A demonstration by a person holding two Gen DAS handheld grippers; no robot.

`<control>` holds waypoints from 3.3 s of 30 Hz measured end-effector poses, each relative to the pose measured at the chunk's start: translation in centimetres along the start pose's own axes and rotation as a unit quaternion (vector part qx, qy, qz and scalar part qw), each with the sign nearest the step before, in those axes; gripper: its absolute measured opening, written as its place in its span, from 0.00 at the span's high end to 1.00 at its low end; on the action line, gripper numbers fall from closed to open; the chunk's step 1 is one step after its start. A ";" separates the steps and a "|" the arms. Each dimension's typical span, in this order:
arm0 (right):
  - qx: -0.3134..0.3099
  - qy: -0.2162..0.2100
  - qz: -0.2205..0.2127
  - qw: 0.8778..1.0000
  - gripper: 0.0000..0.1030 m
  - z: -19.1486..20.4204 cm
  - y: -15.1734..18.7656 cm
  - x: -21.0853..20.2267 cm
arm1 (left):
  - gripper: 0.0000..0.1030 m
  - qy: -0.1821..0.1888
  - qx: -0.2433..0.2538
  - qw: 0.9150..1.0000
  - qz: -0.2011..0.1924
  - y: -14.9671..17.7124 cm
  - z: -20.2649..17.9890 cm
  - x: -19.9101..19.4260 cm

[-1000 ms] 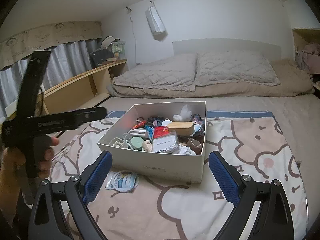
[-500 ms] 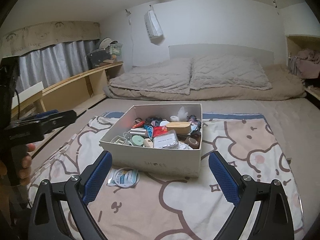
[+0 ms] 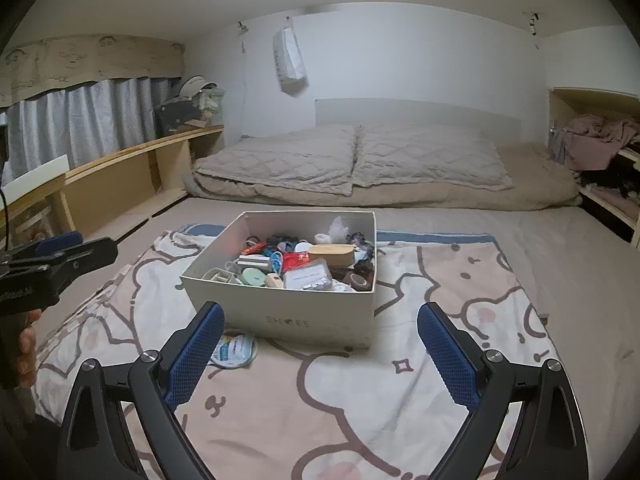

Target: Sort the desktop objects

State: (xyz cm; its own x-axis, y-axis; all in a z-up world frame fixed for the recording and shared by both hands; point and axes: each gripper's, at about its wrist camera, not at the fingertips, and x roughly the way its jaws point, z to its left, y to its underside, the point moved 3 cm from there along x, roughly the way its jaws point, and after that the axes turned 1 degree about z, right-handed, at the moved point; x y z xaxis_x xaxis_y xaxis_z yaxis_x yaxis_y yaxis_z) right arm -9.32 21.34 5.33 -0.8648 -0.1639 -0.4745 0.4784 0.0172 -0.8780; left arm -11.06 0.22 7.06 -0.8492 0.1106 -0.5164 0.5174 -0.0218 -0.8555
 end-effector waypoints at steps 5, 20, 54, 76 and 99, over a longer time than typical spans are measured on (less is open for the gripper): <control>0.000 0.012 -0.001 1.000 0.00 0.0 0.2 -0.2 | 0.02 -0.002 -0.003 1.000 0.001 0.8 0.3 -0.1; -0.001 0.022 0.002 1.000 0.00 0.1 0.6 0.1 | 0.00 -0.022 -0.001 1.000 -0.006 1.4 1.0 -0.3; 0.009 0.010 0.086 0.996 0.00 1.2 4.5 5.9 | 0.00 -0.053 -0.024 0.995 0.077 7.2 5.3 5.8; 0.034 0.005 0.180 0.983 0.00 4.1 8.8 13.6 | 0.00 -0.084 -0.051 0.982 0.162 13.5 8.8 12.5; 0.057 0.023 0.233 0.970 0.00 8.6 9.0 24.7 | 0.00 -0.072 -0.033 0.970 0.232 17.5 9.8 16.1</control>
State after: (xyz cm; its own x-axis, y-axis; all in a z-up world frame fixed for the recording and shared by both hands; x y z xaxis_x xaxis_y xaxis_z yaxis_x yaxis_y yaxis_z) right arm -25.03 8.97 -13.75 -0.5546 -0.1202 -0.8234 0.8311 -0.0308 -0.5553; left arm -16.72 -8.10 -16.62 -0.5276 -0.0354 -0.8487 0.8484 0.0273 -0.5286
